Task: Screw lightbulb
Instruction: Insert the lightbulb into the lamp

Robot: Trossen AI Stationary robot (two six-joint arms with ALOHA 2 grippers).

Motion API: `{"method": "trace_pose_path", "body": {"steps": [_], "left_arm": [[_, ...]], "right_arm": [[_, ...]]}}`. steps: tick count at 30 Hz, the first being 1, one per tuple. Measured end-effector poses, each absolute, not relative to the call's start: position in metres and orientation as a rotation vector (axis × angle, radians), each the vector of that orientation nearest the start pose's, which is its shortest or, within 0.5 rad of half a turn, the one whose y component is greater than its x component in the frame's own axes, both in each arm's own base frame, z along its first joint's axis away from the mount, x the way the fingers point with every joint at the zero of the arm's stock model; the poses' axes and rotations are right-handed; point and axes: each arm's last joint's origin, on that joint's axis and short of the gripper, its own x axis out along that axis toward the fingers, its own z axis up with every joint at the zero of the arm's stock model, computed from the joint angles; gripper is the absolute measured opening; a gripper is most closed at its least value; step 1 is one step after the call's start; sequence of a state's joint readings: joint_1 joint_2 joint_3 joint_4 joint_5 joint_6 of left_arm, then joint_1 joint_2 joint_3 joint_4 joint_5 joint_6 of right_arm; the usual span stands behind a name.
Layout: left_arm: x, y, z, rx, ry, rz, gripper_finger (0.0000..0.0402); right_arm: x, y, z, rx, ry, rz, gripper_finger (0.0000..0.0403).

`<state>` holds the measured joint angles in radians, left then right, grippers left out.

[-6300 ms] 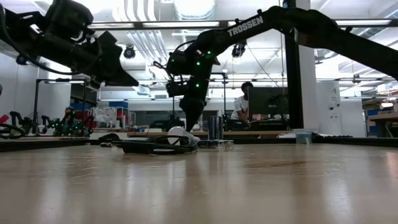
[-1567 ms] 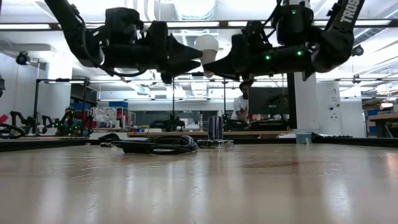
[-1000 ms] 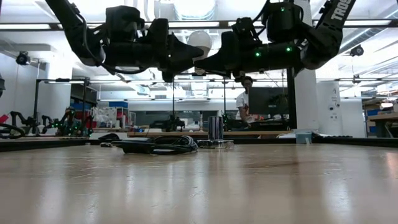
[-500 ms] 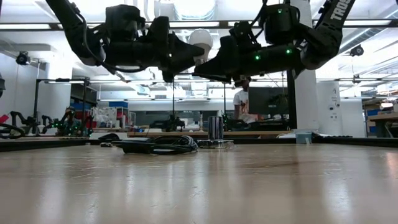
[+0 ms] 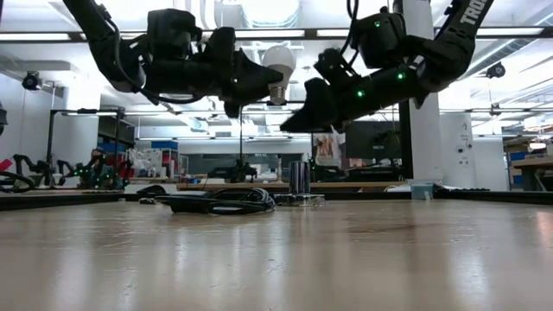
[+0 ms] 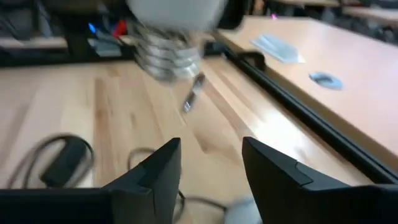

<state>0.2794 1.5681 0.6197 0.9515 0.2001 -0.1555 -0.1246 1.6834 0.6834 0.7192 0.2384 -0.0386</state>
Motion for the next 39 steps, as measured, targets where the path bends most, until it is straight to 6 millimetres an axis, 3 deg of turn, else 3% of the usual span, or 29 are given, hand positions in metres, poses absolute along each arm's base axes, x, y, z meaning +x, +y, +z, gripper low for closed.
{"method": "trace_pose_path", "body": {"steps": [10, 21, 31, 39], "left_arm": [[0.295, 0.079, 0.193, -0.156, 0.108, 0.088, 0.0158], [0.297, 0.063, 0.178, -0.038, 0.282, 0.146, 0.0158], [0.306, 0.045, 0.181, 0.141, 0.404, 0.278, 0.0158], [0.319, 0.035, 0.198, 0.26, 0.476, 0.316, 0.0158]], "right_arm": [[0.304, -0.046, 0.174, -0.063, 0.457, -0.375, 0.0165], [0.281, -0.039, 0.216, 0.002, 0.4, -0.312, 0.022], [0.287, -0.024, 0.229, -0.124, 0.382, -0.227, 0.031], [0.3, -0.02, 0.235, -0.219, 0.483, -0.23, 0.0332]]}}
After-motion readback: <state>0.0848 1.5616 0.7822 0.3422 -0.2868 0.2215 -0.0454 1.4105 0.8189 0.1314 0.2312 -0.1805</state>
